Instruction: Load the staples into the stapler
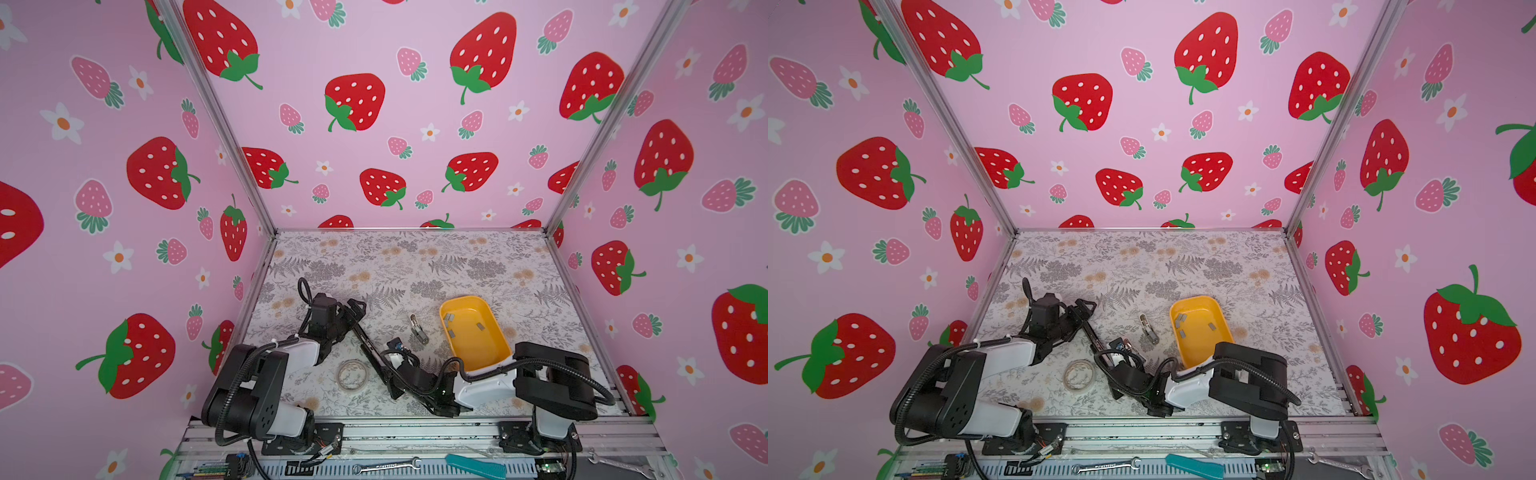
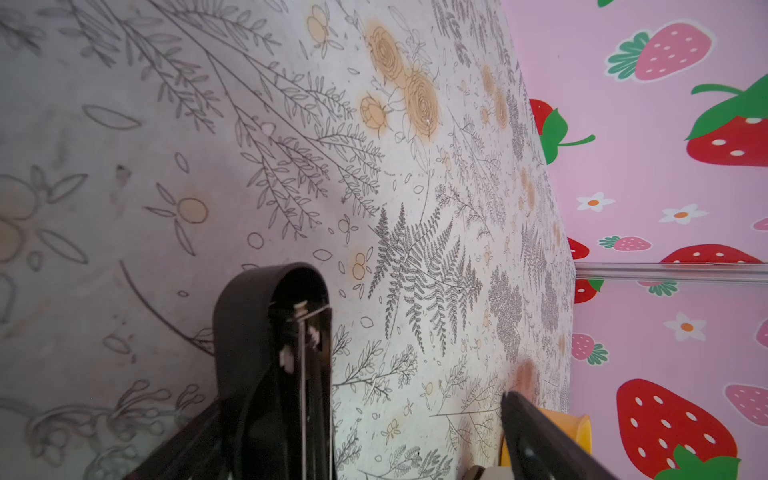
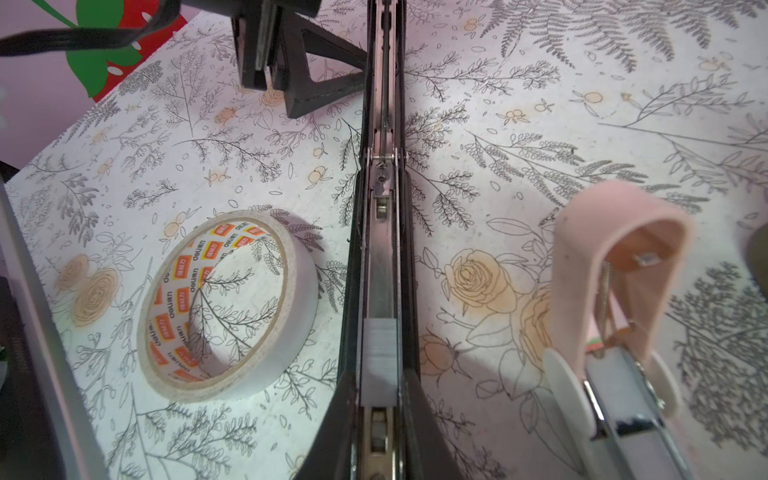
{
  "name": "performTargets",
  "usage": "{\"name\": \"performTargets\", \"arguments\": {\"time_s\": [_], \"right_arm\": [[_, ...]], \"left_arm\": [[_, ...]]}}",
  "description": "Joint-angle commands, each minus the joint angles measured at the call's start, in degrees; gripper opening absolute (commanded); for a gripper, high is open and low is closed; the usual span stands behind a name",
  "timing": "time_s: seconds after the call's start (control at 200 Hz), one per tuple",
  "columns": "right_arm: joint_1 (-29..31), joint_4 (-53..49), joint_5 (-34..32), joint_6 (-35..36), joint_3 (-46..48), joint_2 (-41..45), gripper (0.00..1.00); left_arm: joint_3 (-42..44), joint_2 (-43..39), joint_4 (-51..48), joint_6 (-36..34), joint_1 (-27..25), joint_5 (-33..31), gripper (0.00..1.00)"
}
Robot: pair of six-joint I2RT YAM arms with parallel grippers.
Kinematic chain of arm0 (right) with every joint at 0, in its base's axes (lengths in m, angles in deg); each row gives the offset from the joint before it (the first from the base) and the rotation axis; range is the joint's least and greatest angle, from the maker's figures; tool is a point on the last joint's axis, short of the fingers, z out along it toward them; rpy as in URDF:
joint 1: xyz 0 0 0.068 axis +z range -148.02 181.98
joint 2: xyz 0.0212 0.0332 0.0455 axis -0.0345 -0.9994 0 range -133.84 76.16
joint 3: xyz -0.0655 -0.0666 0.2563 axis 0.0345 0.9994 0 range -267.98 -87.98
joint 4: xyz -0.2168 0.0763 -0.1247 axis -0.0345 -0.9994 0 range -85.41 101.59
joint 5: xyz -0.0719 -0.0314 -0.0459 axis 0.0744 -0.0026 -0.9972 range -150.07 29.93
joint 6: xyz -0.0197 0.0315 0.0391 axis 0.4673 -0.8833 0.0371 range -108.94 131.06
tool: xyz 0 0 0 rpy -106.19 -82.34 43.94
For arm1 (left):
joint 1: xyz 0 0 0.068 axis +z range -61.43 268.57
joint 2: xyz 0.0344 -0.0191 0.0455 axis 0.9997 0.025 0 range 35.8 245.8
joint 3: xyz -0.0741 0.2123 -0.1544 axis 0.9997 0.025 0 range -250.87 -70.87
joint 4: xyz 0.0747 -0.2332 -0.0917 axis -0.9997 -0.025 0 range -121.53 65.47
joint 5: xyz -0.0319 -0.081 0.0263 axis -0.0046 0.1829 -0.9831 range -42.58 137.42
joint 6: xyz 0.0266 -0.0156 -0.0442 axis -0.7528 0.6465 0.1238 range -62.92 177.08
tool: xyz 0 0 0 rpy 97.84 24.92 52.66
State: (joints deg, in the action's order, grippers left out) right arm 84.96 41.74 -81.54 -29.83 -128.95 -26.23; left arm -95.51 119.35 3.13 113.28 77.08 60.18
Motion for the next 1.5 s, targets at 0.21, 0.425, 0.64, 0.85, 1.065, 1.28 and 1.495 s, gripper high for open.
{"name": "performTargets", "arguments": {"time_s": [0.21, 0.425, 0.64, 0.85, 1.065, 1.28, 1.495], "right_arm": [[0.65, 0.72, 3.53, 0.17, -0.89, -0.82, 0.0], [0.85, 0.15, 0.42, 1.12, -0.03, -0.1, 0.0], [1.01, 0.35, -0.13, 1.58, 0.14, -0.04, 0.0], [1.15, 0.43, -0.52, 1.26, 0.36, 0.0, 0.0], [1.14, 1.3, -1.32, 1.66, 1.03, 0.56, 0.0], [1.13, 5.74, -1.54, 4.24, 4.05, 3.16, 0.0], [1.25, 9.61, -2.38, 6.14, 5.3, 2.62, 0.0]], "left_arm": [[-2.08, 2.19, 0.96, -0.33, 2.11, 4.81, 0.99], [-2.16, -3.18, -1.16, -3.47, 4.81, 7.46, 0.95], [-1.22, -4.4, 4.39, -3.86, 4.67, 11.42, 0.68], [-1.26, -4.35, 5.83, -3.97, 3.77, 12.25, 0.51], [-5.0, -9.2, -4.07, -13.03, -1.37, 9.01, 0.47], [-11.4, -12.54, -21.28, -28.61, -12.04, -4.08, 0.38], [-12.98, -14.07, -28.89, -31.26, -17.93, -11.22, 0.35]]}}
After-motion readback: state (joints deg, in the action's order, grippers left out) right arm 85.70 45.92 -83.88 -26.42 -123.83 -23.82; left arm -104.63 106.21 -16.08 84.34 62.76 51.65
